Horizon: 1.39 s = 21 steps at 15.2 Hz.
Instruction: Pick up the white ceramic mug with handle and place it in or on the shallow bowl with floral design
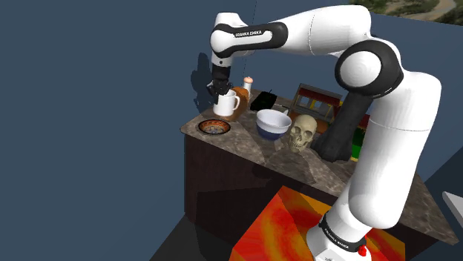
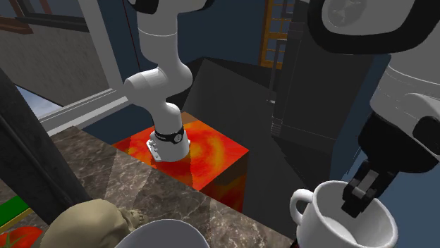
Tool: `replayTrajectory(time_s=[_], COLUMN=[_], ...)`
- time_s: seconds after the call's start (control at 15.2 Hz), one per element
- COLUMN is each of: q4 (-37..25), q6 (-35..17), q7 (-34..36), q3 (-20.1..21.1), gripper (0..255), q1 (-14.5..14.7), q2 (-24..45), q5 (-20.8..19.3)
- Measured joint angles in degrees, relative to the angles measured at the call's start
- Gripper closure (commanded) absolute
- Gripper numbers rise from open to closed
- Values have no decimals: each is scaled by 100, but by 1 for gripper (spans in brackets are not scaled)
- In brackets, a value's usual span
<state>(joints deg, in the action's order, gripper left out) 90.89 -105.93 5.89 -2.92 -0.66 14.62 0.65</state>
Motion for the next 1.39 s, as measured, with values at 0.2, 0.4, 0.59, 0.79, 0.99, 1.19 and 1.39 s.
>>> replayTrajectory(time_s=[0.2,0.4,0.59,0.79,0.99,1.19,1.39], q4=[-305,-202,-28,151,328,409,498], q6=[43,-129,-343,-561,-760,-948,-1057], q7=[126,149,138,140,140,150,144], q3=[47,56,53,56,57,62,61], gripper=[255,255,255,255,255,255,255], q1=[76,90,84,87,88,94,91], q2=[264,336,375,415,437,543,564], q5=[0,2,5,7,9,12,14])
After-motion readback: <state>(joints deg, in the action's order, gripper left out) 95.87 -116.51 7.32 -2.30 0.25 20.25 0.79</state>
